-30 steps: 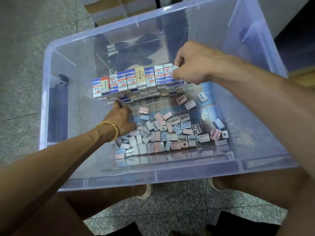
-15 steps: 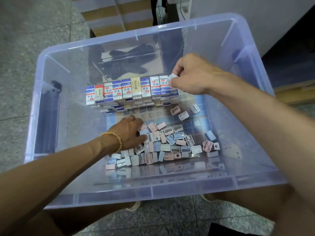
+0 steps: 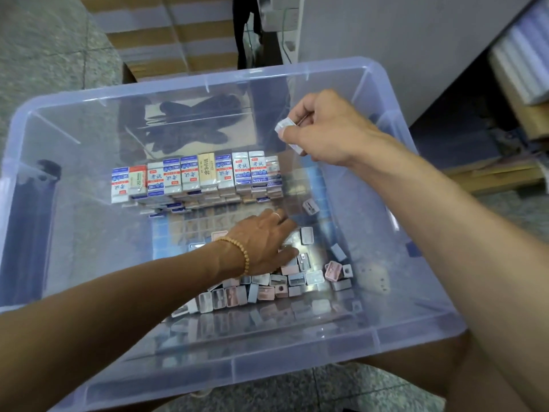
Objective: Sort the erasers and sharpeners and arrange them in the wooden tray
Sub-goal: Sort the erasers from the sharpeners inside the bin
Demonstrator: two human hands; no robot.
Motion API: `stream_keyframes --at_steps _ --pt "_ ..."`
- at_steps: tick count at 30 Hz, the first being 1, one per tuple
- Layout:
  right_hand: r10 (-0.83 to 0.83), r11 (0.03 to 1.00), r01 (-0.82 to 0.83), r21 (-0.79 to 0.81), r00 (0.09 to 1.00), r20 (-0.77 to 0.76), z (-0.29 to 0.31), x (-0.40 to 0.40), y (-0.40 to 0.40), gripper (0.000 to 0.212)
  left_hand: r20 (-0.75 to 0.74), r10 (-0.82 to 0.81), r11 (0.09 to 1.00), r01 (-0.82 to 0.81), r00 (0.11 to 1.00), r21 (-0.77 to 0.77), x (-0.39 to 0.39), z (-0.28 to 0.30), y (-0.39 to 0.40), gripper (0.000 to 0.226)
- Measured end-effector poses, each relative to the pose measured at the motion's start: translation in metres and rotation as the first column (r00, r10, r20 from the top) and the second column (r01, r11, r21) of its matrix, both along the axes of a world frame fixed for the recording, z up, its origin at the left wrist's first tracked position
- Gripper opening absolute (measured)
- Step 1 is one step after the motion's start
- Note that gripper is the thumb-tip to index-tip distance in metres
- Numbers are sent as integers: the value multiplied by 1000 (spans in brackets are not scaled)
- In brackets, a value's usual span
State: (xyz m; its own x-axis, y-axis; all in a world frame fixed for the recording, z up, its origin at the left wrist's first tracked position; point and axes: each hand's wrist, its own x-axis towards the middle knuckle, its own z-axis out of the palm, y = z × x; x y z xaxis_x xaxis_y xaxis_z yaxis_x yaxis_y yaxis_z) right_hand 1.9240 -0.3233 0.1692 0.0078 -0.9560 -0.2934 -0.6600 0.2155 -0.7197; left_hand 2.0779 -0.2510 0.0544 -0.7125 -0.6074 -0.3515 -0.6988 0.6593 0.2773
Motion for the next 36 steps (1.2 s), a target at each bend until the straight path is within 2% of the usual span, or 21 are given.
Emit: stream_keyframes --at_steps 4,7,10,13,15,18,20,21,23,25,27,28,30,33,36 --pt "7 1000 -7 -11 1000 -7 3 2 -1 31 -62 33 999 -35 998 -36 -22 -4 -14 65" --pt "3 1000 -3 -8 1000 -7 2 0 -1 23 2 21 1000 -21 1000 -12 -42 -13 -23 76" --pt "-2 1000 2 -7 1000 -12 0 -4 0 21 3 -66 998 66 998 -18 -49 -20 -15 62" --pt "3 1000 -2 11 1000 -19 -2 -5 1 28 -23 -107 991 109 994 77 -46 -20 -4 49" --pt "21 999 -20 29 1000 -19 -3 -3 2 23 -71 -41 985 52 997 165 -42 -14 -2 51" --pt "16 999 -19 33 996 84 -4 0 2 23 -173 153 964 -108 973 242 -34 6 -2 48" --pt "25 999 -28 20 992 121 -4 3 4 23 -280 396 893 -296 875 338 -27 27 -2 31" --pt "33 999 -36 18 991 129 -5 4 6 19 -329 544 811 -384 772 442 -22 41 -2 20" --pt "38 999 -43 22 985 167 -8 9 9 16 -350 788 592 -467 506 657 -7 69 -1 14" --pt "49 998 -57 31 974 220 -6 16 15 16 -345 896 441 -486 278 754 11 93 -1 13" --pt "51 998 -61 27 954 296 -4 25 21 18 -339 934 350 -460 108 816 25 113 2 20" --pt "55 997 -68 28 939 339 -2 30 25 18 -335 941 317 -440 40 840 29 117 5 17" --pt "79 995 -100 31 916 394 2 39 31 16 -314 947 260 -423 -62 868 37 122 11 8" --pt "136 989 -148 6 918 374 4 49 37 6 -268 951 180 -427 -153 886 48 122 19 10" --pt "314 949 -312 -53 907 279 9 56 46 38 -249 952 146 -453 -177 880 61 123 23 13"
